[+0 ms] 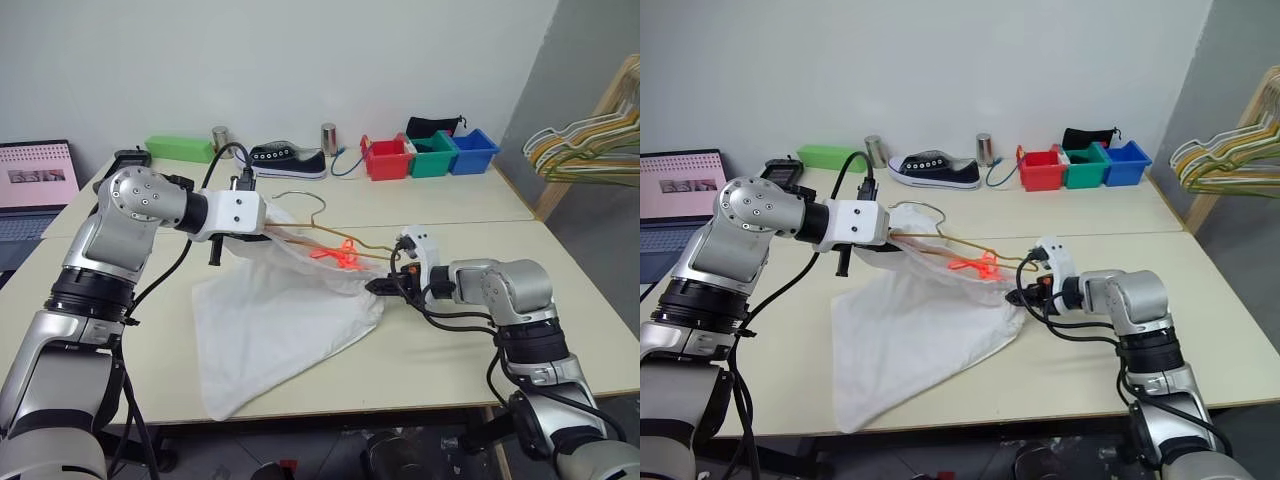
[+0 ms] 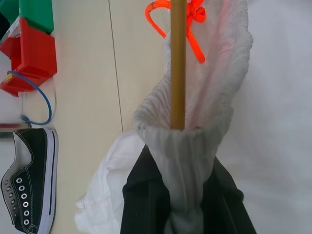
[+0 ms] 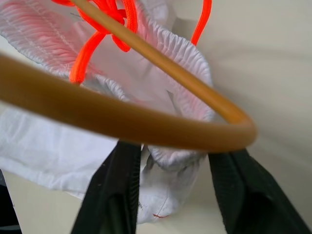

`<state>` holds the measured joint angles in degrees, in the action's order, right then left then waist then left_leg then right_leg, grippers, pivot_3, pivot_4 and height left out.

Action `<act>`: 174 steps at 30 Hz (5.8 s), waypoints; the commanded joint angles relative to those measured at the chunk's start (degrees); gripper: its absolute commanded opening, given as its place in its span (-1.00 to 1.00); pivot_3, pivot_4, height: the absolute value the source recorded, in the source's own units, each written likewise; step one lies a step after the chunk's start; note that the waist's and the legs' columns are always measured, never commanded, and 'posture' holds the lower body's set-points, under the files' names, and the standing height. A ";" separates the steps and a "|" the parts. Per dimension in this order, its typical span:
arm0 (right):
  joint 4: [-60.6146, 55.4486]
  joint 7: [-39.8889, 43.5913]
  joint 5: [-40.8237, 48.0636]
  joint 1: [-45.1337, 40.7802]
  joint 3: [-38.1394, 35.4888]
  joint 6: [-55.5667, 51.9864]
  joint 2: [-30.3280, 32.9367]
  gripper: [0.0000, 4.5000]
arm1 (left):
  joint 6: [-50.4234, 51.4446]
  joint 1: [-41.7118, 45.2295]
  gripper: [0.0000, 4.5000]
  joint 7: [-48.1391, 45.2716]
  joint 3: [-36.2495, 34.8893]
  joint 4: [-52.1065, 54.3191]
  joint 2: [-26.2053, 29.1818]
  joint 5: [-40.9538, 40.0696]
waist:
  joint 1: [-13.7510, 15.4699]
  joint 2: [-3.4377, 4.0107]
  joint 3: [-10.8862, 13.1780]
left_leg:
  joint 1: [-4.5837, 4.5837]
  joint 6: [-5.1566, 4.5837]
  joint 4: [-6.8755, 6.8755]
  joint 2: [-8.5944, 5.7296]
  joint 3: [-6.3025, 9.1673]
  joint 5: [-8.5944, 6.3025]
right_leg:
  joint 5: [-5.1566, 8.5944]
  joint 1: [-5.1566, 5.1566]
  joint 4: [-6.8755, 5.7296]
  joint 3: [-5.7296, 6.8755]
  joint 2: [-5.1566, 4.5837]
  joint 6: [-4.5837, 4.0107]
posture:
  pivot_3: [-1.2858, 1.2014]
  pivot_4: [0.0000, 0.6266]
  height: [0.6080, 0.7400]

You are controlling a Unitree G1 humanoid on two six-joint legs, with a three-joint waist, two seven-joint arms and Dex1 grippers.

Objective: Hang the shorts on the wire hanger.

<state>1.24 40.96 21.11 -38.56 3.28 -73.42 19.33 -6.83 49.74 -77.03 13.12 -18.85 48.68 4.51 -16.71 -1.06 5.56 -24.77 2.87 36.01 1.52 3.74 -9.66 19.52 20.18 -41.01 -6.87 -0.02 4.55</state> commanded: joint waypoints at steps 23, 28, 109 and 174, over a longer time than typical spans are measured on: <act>-8.44 10.02 -1.52 -1.45 11.20 15.78 20.61 -0.98 | -4.14 -4.03 -1.00 -2.88 -0.10 -0.13 8.98 1.72 | 1.12 0.00 0.01 | -0.01 0.00 -0.04 0.04 -0.12 0.00 | 0.02 0.04 0.10 -0.07 0.00 -0.02 | -0.11 -0.98 1.00; -11.16 11.30 -0.59 -6.15 10.82 15.28 21.91 -0.98 | -7.17 -3.12 -1.00 -0.58 1.03 -2.08 7.51 4.18 | 0.82 0.01 0.01 | -0.01 0.00 -0.04 0.06 -0.14 0.00 | 0.04 0.05 0.10 -0.08 0.00 -0.05 | -0.12 -0.98 1.00; 7.03 19.09 -33.09 -11.21 24.89 49.60 16.42 -1.00 | 3.46 -2.16 -0.50 6.52 -1.17 9.11 -2.83 -0.58 | 0.90 0.00 0.01 | -0.01 0.01 -0.02 -0.01 0.05 0.01 | 0.02 -0.02 0.05 0.05 -0.03 -0.07 | -0.10 -1.00 1.00; -26.91 -35.07 -37.45 6.99 -26.10 -8.57 1.41 -1.00 | 10.77 13.61 0.99 25.06 0.81 -1.28 -48.73 -14.81 | -23.12 0.49 -1.23 | 1.59 0.03 -1.44 -0.22 -0.69 0.00 | 0.15 -1.49 1.60 -0.41 -0.38 0.00 | -0.38 -1.00 1.00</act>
<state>-25.43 6.17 -17.00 -29.12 -23.25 -84.67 19.63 5.26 61.82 -52.84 15.50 -20.41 -0.10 -10.15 -39.83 -0.57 4.33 -22.91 2.90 34.29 1.31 3.01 -9.66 19.67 18.41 -39.10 -7.28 -0.41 4.55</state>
